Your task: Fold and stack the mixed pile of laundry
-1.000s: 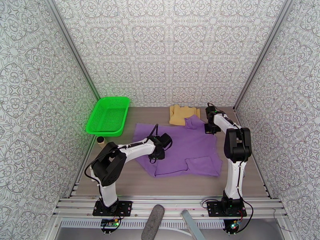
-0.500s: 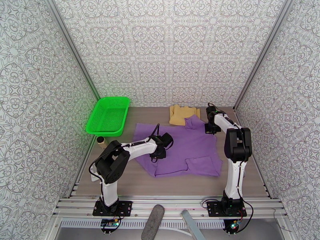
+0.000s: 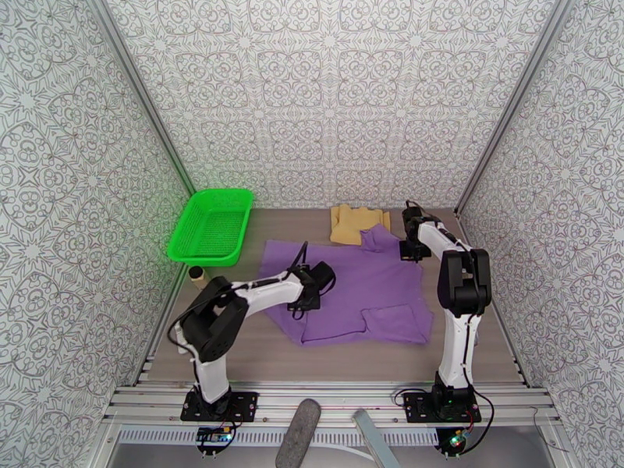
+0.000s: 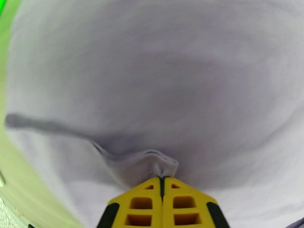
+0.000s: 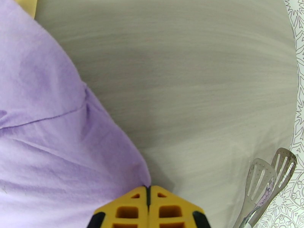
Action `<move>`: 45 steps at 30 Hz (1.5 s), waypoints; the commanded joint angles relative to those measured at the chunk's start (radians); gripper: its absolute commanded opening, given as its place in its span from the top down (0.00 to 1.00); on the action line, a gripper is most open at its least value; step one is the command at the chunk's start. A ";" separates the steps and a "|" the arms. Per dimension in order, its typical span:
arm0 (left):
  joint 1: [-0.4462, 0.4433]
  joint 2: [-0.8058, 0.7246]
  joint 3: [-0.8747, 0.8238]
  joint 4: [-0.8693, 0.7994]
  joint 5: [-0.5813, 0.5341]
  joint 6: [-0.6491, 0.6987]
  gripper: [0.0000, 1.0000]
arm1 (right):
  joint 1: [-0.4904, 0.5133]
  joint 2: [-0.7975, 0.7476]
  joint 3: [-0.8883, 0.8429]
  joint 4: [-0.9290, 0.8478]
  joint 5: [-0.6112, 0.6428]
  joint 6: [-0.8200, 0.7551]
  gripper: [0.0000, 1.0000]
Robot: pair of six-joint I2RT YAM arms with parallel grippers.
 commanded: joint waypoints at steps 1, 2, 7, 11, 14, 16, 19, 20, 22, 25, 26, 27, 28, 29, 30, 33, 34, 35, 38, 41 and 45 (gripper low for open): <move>-0.022 -0.197 -0.090 -0.126 -0.115 -0.120 1.00 | -0.014 0.007 0.002 -0.001 -0.006 -0.008 1.00; -0.026 -0.242 -0.131 -0.154 -0.123 -0.155 1.00 | -0.014 0.009 0.003 -0.001 -0.009 -0.008 1.00; -0.031 -0.453 -0.361 -0.259 -0.094 -0.366 0.96 | -0.015 0.008 0.006 -0.001 -0.020 -0.007 1.00; -0.046 -0.584 -0.518 -0.274 -0.014 -0.499 0.58 | -0.016 0.006 0.006 -0.001 -0.025 -0.008 1.00; -0.075 -0.664 -0.557 -0.325 0.001 -0.584 0.44 | -0.016 0.007 0.006 -0.002 -0.028 -0.005 1.00; -0.081 -0.708 -0.548 -0.383 -0.016 -0.617 0.39 | -0.016 0.007 0.004 -0.003 -0.028 -0.005 1.00; -0.070 -0.755 -0.501 -0.444 -0.062 -0.609 0.37 | -0.017 0.009 0.002 -0.002 -0.028 -0.006 1.00; -0.052 -0.760 -0.482 -0.446 -0.069 -0.586 0.37 | -0.017 0.009 0.002 -0.001 -0.028 -0.005 1.00; 0.004 -0.754 -0.443 -0.407 -0.063 -0.494 0.36 | -0.019 0.009 0.003 -0.001 -0.025 -0.003 1.00; 0.089 -0.703 -0.398 -0.296 -0.022 -0.342 0.37 | -0.023 0.016 0.014 -0.004 -0.021 -0.002 1.00; 0.113 -0.674 -0.378 -0.241 -0.005 -0.289 0.38 | -0.025 0.019 0.023 -0.007 -0.023 0.000 1.00; 0.135 -0.642 -0.354 -0.199 0.008 -0.244 0.38 | -0.024 0.026 0.036 -0.011 -0.026 0.001 1.00; 0.151 -0.609 -0.333 -0.154 0.019 -0.201 0.39 | -0.024 0.031 0.048 -0.019 -0.029 0.002 1.00; 0.167 -0.572 -0.304 -0.113 0.027 -0.157 0.39 | -0.025 0.038 0.061 -0.025 -0.034 0.003 1.00; 0.184 -0.530 -0.277 -0.081 0.036 -0.121 0.39 | -0.024 0.044 0.071 -0.028 -0.041 0.007 1.00; 0.235 -0.409 -0.187 0.032 0.099 -0.001 0.39 | -0.024 0.050 0.089 -0.023 -0.036 0.017 1.00; 0.252 -0.357 -0.150 0.057 0.115 0.026 0.39 | -0.024 0.050 0.097 -0.021 -0.027 0.020 1.00; 0.265 -0.313 -0.122 0.075 0.134 0.045 0.39 | -0.025 0.052 0.106 -0.020 -0.017 0.023 1.00; 0.294 -0.178 -0.044 0.121 0.177 0.092 0.43 | -0.026 0.066 0.151 -0.025 0.009 0.029 1.00; 0.306 -0.073 -0.002 0.169 0.191 0.120 0.44 | -0.028 0.096 0.223 -0.045 0.016 0.032 1.00; 0.343 0.065 0.052 0.200 0.213 0.153 0.45 | -0.028 0.175 0.355 -0.113 0.015 0.032 1.00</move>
